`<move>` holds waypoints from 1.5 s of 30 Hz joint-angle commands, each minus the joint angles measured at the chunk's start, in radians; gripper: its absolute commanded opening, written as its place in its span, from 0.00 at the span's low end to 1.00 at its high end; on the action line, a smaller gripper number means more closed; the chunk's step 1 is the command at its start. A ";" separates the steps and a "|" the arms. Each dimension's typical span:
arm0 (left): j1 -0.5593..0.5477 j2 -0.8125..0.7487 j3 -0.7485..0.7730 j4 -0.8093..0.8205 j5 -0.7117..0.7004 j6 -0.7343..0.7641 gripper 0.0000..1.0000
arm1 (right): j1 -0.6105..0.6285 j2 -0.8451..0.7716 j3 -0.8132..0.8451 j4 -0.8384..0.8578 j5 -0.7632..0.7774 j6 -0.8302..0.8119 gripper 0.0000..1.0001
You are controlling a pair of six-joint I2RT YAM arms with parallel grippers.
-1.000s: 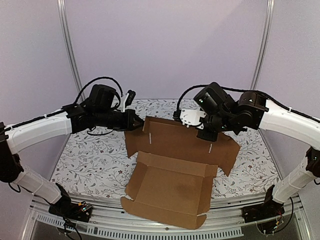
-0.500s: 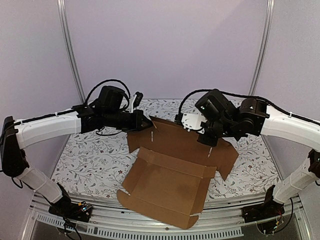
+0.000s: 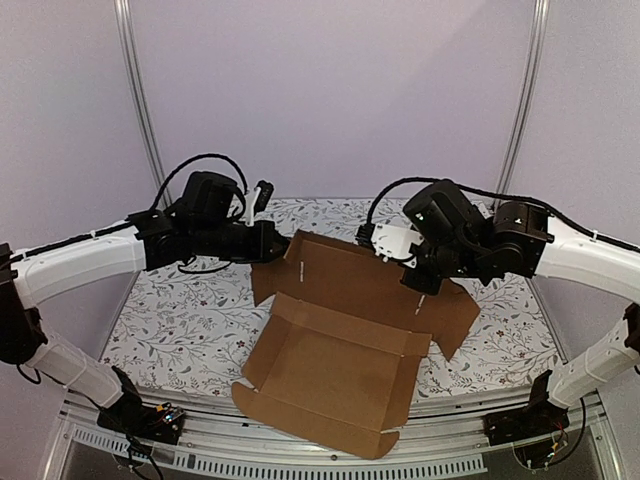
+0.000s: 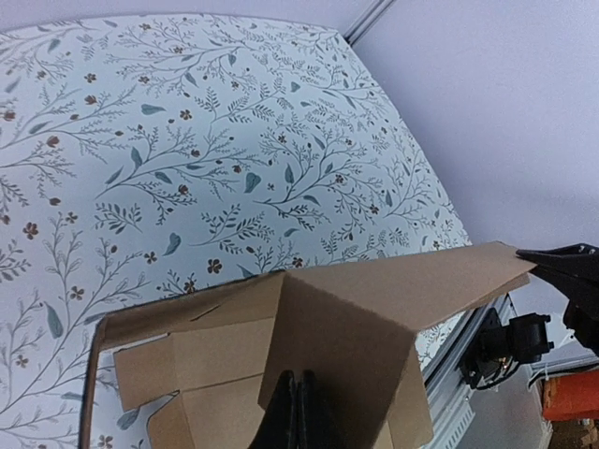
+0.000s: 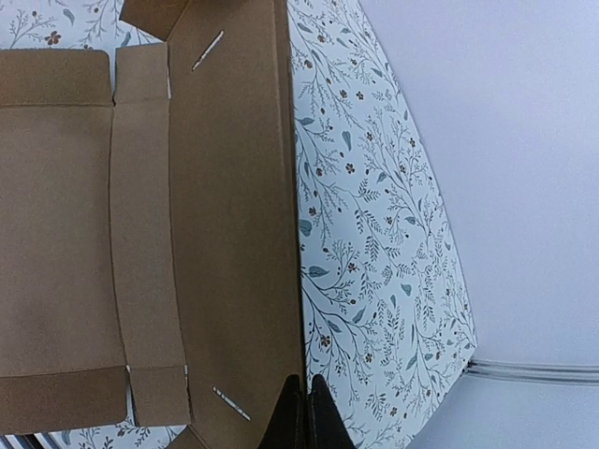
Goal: Fold the paper box
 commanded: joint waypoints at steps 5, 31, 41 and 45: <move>-0.013 -0.112 -0.158 -0.037 -0.114 0.040 0.00 | -0.053 -0.079 0.041 -0.026 -0.135 0.100 0.00; -0.011 -0.216 -0.311 -0.014 -0.338 0.118 0.03 | -0.254 -0.165 0.010 -0.027 -0.430 0.300 0.00; 0.050 -0.337 -0.297 0.010 -0.313 0.107 0.02 | -0.254 -0.342 -0.152 0.108 -0.600 0.268 0.00; 0.082 -0.347 -0.276 0.010 -0.293 0.087 0.00 | -0.253 -0.403 -0.220 0.164 -0.639 0.255 0.00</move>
